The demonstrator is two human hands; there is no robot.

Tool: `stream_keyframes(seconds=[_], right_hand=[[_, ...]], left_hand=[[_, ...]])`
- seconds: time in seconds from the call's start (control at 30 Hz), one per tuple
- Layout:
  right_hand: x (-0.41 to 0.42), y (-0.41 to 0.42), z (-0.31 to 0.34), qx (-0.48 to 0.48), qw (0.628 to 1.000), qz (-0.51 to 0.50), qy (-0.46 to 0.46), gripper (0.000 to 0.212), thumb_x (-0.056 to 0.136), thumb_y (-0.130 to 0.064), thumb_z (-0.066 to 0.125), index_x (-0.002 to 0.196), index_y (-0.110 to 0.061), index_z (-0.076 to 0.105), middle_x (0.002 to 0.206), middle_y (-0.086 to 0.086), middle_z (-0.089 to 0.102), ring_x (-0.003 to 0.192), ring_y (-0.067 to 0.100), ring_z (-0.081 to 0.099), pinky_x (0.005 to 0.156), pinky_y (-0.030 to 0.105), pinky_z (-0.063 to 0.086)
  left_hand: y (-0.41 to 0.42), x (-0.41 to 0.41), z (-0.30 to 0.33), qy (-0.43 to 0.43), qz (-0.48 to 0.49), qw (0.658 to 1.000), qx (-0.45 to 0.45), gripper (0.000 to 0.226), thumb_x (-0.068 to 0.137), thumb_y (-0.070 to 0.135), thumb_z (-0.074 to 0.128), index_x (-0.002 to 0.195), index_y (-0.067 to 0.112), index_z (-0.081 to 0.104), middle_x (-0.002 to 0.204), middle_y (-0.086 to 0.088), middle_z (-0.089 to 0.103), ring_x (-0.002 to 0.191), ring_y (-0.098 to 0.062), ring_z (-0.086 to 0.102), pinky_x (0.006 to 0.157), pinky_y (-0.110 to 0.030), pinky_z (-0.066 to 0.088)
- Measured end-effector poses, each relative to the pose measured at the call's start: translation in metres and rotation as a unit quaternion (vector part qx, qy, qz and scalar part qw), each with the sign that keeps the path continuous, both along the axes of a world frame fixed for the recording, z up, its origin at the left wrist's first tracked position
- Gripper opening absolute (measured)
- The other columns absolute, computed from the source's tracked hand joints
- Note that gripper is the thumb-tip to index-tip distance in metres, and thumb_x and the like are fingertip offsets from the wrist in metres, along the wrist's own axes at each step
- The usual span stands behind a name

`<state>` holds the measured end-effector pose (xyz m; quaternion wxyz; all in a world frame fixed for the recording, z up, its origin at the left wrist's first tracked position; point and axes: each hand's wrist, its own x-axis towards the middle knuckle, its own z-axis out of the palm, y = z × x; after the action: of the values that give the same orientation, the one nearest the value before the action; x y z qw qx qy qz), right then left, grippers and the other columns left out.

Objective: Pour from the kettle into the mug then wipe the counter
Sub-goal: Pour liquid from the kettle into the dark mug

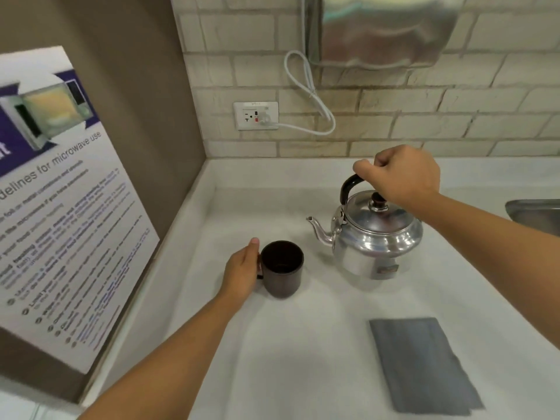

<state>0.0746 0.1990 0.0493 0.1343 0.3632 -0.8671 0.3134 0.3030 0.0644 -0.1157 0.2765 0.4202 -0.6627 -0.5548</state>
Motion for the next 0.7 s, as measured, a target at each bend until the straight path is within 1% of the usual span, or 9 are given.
stream_keyframes(seconds=[0.13, 0.27, 0.37, 0.43, 0.53, 0.63, 0.7], right_hand=[[0.018, 0.004, -0.006, 0.019, 0.999, 0.01, 0.025, 0.044, 0.065, -0.048, 0.051, 0.043, -0.012, 0.041, 0.038, -0.001, 0.032, 0.04, 0.019, 0.031, 0.044, 0.024, 0.027], [0.032, 0.004, -0.01, 0.051, 0.997, 0.023, 0.059, 0.043, 0.066, -0.047, 0.05, 0.044, -0.009, 0.045, 0.04, 0.002, 0.036, 0.041, 0.02, 0.034, 0.045, 0.024, 0.029], [0.039, 0.003, -0.009, 0.073, 0.993, 0.023, 0.087, 0.043, 0.067, -0.046, 0.05, 0.044, -0.01, 0.041, 0.038, 0.001, 0.033, 0.04, 0.019, 0.031, 0.044, 0.023, 0.024], [0.044, 0.001, -0.006, 0.089, 0.99, 0.023, 0.103, 0.043, 0.068, -0.047, 0.05, 0.044, -0.011, 0.042, 0.037, 0.001, 0.034, 0.04, 0.019, 0.033, 0.045, 0.023, 0.022], [0.049, -0.004, -0.002, 0.112, 0.985, 0.032, 0.129, 0.043, 0.07, -0.048, 0.048, 0.047, -0.011, 0.049, 0.036, 0.001, 0.04, 0.041, 0.021, 0.039, 0.045, 0.023, 0.022], [0.053, -0.009, 0.0, 0.134, 0.976, 0.046, 0.163, 0.044, 0.072, -0.048, 0.048, 0.046, -0.013, 0.046, 0.039, 0.001, 0.039, 0.042, 0.023, 0.038, 0.044, 0.022, 0.024], [0.055, -0.012, 0.001, 0.148, 0.97, 0.054, 0.183, 0.044, 0.074, -0.049, 0.047, 0.047, -0.014, 0.048, 0.041, 0.001, 0.037, 0.043, 0.023, 0.038, 0.044, 0.021, 0.024]], left_hand=[[-0.001, 0.0, -0.002, 0.012, -0.026, 1.0, 0.007, 0.042, 0.096, 0.04, 0.039, 0.07, 0.01, 0.051, 0.072, -0.011, 0.054, 0.072, -0.024, 0.054, 0.074, -0.039, 0.048], [0.001, -0.001, -0.004, 0.018, -0.022, 1.0, -0.004, 0.04, 0.094, 0.038, 0.039, 0.067, 0.01, 0.048, 0.069, -0.009, 0.051, 0.068, -0.022, 0.052, 0.071, -0.037, 0.046], [-0.001, 0.0, -0.005, 0.02, -0.029, 0.999, -0.008, 0.039, 0.094, 0.038, 0.039, 0.067, 0.011, 0.047, 0.07, -0.009, 0.05, 0.069, -0.022, 0.05, 0.071, -0.036, 0.044], [-0.002, 0.0, -0.006, 0.014, -0.035, 0.999, -0.012, 0.04, 0.095, 0.038, 0.039, 0.068, 0.01, 0.047, 0.07, -0.009, 0.05, 0.069, -0.021, 0.05, 0.072, -0.036, 0.044], [-0.003, 0.0, -0.006, 0.01, -0.042, 0.999, -0.018, 0.041, 0.096, 0.039, 0.038, 0.067, 0.011, 0.045, 0.07, -0.009, 0.048, 0.068, -0.02, 0.049, 0.07, -0.034, 0.042], [-0.003, 0.001, -0.006, 0.008, -0.046, 0.999, -0.024, 0.04, 0.097, 0.037, 0.038, 0.066, 0.011, 0.042, 0.068, -0.009, 0.045, 0.067, -0.02, 0.046, 0.069, -0.033, 0.039], [-0.003, 0.002, -0.005, 0.009, -0.049, 0.999, -0.023, 0.04, 0.097, 0.036, 0.038, 0.066, 0.011, 0.041, 0.069, -0.009, 0.044, 0.067, -0.021, 0.045, 0.069, -0.033, 0.039]])
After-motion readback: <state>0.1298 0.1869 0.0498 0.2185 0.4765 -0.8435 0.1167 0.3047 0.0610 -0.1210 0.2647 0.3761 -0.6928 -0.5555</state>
